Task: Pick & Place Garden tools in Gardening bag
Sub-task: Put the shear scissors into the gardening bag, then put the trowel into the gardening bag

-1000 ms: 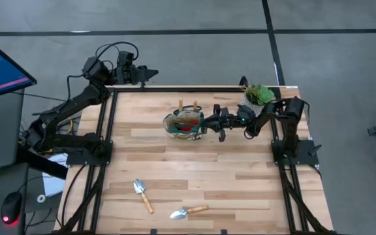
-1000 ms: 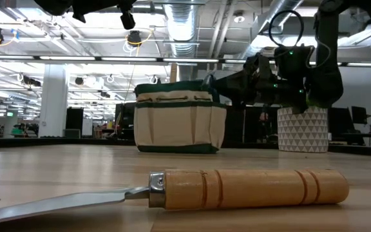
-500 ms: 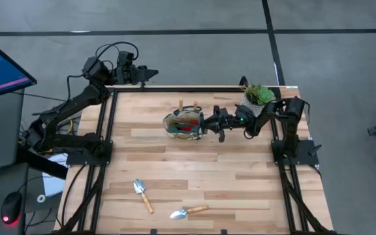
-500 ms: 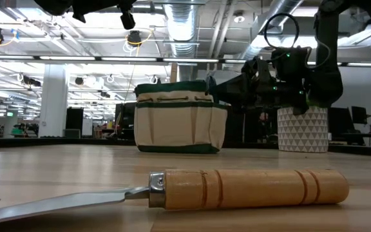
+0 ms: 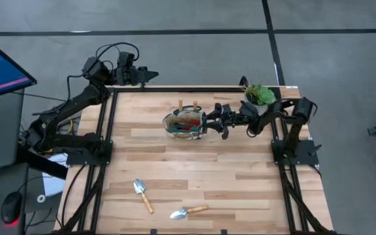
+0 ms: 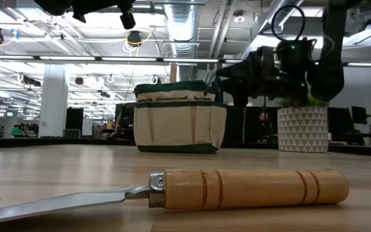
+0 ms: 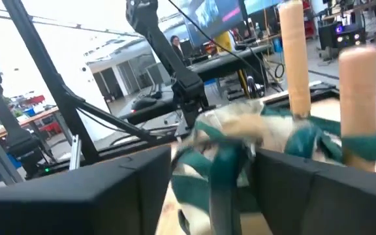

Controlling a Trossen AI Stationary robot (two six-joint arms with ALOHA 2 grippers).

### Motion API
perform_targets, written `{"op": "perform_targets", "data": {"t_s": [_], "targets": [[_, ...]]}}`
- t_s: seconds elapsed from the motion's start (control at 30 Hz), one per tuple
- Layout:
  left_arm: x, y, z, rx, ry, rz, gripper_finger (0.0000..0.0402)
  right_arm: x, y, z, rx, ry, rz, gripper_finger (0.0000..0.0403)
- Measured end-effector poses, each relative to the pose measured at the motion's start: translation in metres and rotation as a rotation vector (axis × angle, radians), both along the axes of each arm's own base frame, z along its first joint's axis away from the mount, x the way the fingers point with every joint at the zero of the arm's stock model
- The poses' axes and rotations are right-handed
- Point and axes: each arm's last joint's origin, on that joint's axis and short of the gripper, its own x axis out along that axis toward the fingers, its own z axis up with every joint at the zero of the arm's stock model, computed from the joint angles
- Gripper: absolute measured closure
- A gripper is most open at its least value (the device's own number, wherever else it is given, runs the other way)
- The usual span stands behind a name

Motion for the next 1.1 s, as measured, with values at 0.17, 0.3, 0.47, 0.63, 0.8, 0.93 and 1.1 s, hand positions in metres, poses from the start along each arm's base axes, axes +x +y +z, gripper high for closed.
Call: {"op": "perform_targets", "data": {"t_s": [0.17, 0.3, 0.47, 0.63, 0.8, 0.93, 1.1], "targets": [[0.0, -0.001, 0.0, 0.014, 0.012, -0.034, 0.0294, -0.004, 0.002, 0.014, -0.012, 0.075, -0.002, 0.0181], [-0.003, -0.005, 0.002, 0.062, 0.015, -0.067, 0.0294, -0.011, 0.006, 0.031, -0.048, 0.125, -0.002, 0.0178], [-0.01, -0.013, 0.01, 0.1, -0.005, -0.076, 0.0294, -0.026, 0.011, 0.052, -0.086, 0.183, -0.045, 0.0186], [-0.019, -0.02, 0.018, 0.129, -0.028, -0.062, 0.0294, -0.034, 0.016, 0.057, -0.139, 0.261, -0.117, 0.0191], [-0.025, -0.024, 0.022, 0.143, -0.039, -0.054, 0.0294, -0.032, 0.016, 0.051, -0.165, 0.3, -0.136, 0.0196], [-0.028, -0.029, 0.024, 0.116, -0.023, -0.109, 0.0294, -0.035, 0.017, 0.055, -0.126, 0.325, -0.14, 0.0197], [-0.038, -0.044, 0.029, 0.132, 0.031, -0.265, 0.0314, -0.035, 0.027, 0.085, -0.134, 0.462, -0.097, 0.0196]]}}
